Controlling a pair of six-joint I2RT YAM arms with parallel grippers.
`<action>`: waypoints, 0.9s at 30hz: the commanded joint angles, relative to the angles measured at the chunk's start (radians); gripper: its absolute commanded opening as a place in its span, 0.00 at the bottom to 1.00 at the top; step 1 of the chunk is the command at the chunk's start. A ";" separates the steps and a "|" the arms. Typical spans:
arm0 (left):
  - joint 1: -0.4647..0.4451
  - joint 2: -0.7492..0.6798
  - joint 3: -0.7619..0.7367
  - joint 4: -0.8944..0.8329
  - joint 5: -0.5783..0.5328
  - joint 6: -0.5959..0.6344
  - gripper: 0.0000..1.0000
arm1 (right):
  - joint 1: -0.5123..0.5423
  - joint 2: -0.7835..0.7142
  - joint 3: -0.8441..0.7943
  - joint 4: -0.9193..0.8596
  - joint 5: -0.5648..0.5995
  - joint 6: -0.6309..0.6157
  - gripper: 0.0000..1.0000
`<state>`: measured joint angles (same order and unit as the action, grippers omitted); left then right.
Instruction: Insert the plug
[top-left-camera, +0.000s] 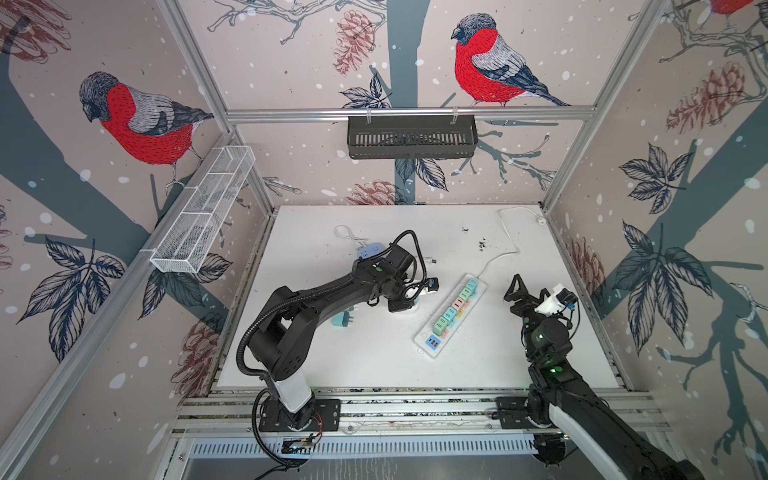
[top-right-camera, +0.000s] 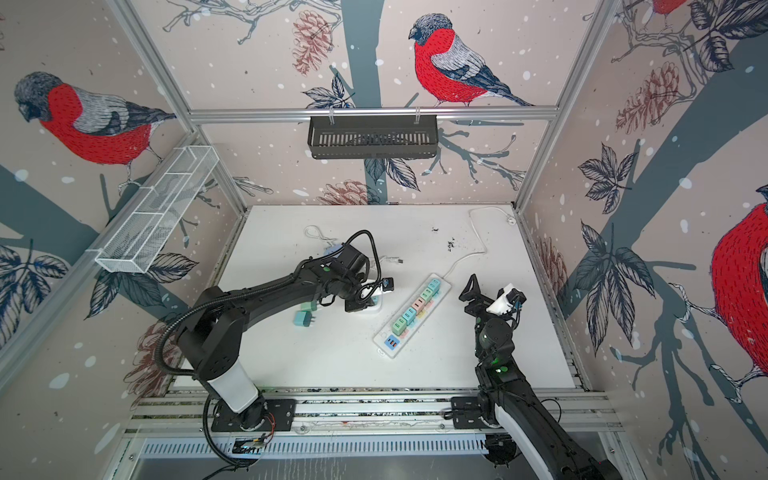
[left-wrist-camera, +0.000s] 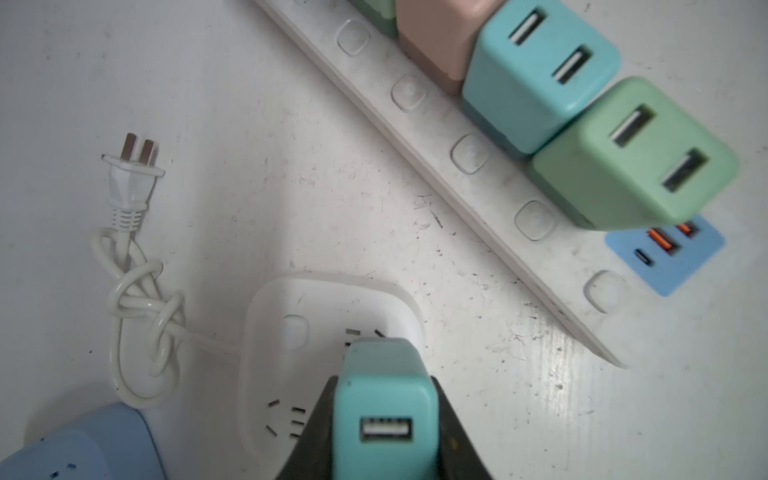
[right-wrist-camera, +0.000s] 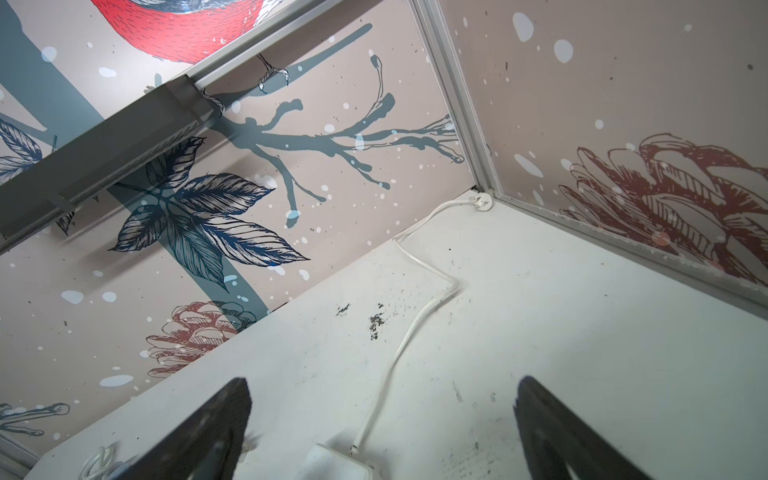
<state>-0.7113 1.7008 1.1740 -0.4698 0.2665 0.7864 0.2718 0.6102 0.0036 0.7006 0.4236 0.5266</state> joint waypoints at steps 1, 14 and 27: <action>0.013 -0.030 -0.020 0.031 0.114 0.062 0.00 | -0.002 0.013 -0.059 0.035 -0.014 -0.007 1.00; 0.079 0.034 -0.002 0.084 0.172 0.088 0.00 | 0.000 0.023 -0.058 0.036 -0.018 -0.008 1.00; 0.079 0.067 0.001 0.098 0.168 0.097 0.00 | 0.000 0.032 -0.053 0.039 -0.017 -0.006 1.00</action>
<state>-0.6331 1.7638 1.1656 -0.3775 0.4168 0.8642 0.2718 0.6415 0.0036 0.7124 0.4129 0.5232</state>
